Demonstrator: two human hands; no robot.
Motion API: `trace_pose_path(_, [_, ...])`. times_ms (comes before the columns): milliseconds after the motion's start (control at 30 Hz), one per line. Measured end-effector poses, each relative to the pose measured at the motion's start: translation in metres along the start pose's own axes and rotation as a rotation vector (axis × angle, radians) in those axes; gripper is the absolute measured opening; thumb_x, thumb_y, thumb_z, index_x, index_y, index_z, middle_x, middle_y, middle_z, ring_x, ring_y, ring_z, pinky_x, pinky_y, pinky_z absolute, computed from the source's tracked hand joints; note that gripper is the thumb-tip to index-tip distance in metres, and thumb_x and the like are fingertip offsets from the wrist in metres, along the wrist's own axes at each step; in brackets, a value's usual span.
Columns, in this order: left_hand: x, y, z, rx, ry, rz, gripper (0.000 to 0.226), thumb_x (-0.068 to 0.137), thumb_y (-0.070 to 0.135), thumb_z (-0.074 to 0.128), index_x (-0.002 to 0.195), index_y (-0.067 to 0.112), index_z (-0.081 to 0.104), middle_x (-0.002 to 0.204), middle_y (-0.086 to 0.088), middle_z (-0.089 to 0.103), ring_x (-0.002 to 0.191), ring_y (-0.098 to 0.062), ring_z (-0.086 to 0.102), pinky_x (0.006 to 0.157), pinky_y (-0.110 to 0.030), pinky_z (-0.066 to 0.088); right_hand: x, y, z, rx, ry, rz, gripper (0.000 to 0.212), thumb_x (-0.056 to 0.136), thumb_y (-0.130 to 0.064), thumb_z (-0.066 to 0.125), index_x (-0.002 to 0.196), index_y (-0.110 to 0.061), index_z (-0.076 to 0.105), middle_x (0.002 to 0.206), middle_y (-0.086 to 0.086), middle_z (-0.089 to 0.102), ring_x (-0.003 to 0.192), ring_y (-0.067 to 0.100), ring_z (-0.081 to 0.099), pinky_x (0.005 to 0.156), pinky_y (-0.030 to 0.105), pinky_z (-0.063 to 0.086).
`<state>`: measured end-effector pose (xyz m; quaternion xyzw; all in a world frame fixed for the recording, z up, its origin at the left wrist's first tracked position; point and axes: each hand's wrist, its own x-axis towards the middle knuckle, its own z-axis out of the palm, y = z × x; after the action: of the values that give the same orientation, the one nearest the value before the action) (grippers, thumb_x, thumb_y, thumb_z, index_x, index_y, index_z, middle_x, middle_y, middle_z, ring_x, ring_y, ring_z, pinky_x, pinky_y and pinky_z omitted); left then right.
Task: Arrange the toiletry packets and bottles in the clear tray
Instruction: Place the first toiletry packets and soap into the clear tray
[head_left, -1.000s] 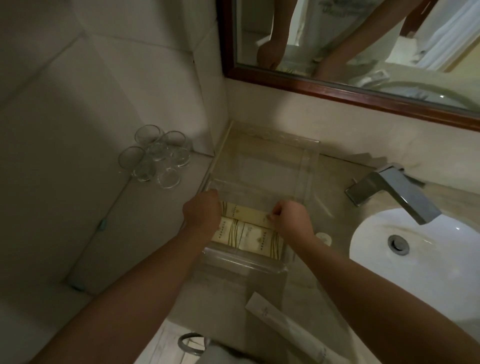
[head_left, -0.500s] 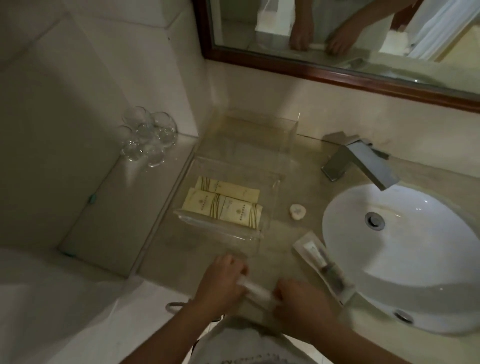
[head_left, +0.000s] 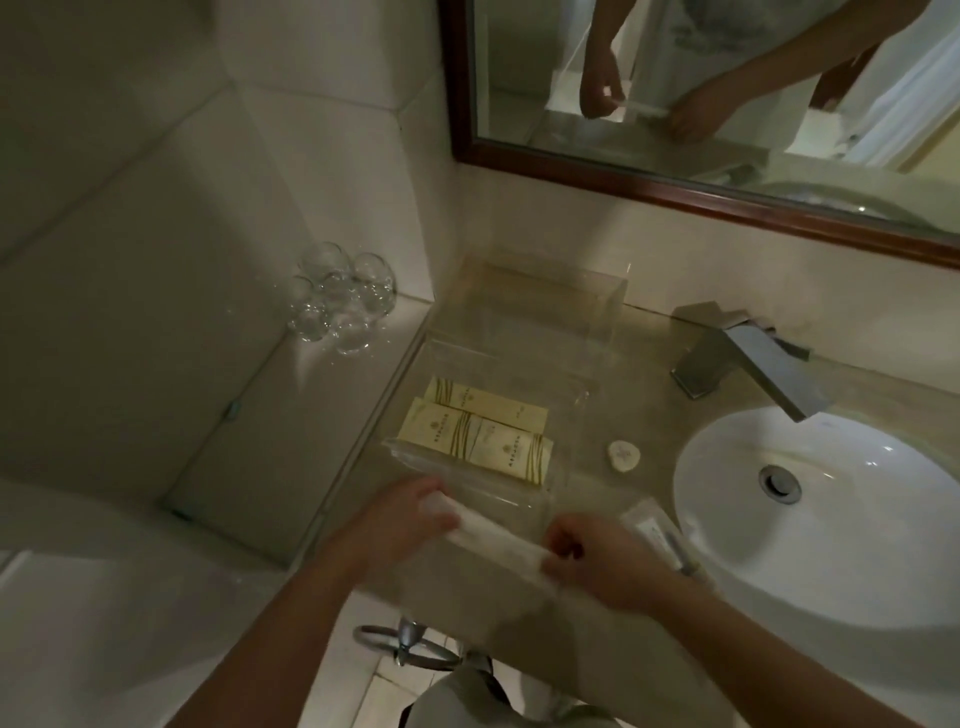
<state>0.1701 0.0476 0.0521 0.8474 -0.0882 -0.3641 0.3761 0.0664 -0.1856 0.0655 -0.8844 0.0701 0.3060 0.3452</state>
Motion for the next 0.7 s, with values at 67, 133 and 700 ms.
trace_pose_path(67, [0.018,0.006,-0.027,0.026,0.104,0.076,0.012,0.086,0.018,0.066,0.08,0.028,0.063,0.083,0.012,0.062,0.076,-0.005,0.058,0.061,-0.013,0.042,0.025,-0.015,-0.021,-0.006,0.093,-0.042,0.006,0.089,-0.032,0.064,0.086,-0.032,0.059,0.082,-0.011,0.06,0.074,0.002,0.056,0.063,0.017,0.04])
trace_pose_path(133, [0.039,0.009,-0.048,0.07,0.242,0.137,0.02,0.083,0.013,0.068,0.075,0.03,0.062,0.079,0.012,0.062,0.073,-0.001,0.056,0.062,-0.017,0.039,0.055,-0.028,-0.038,-0.007,0.161,-0.044,0.005,0.089,-0.03,0.065,0.088,-0.029,0.06,0.085,-0.012,0.061,0.076,0.005,0.057,0.063,0.019,0.042])
trace_pose_path(700, [0.106,-0.001,-0.052,0.712,0.439,0.105,0.011,0.079,0.036,0.064,0.086,0.028,0.067,0.098,0.003,0.06,0.1,-0.021,0.049,0.079,-0.036,0.036,0.135,-0.041,-0.034,-0.214,0.159,0.08,0.014,0.089,-0.021,0.06,0.095,-0.025,0.072,0.098,-0.004,0.069,0.087,0.015,0.064,0.074,0.028,0.051])
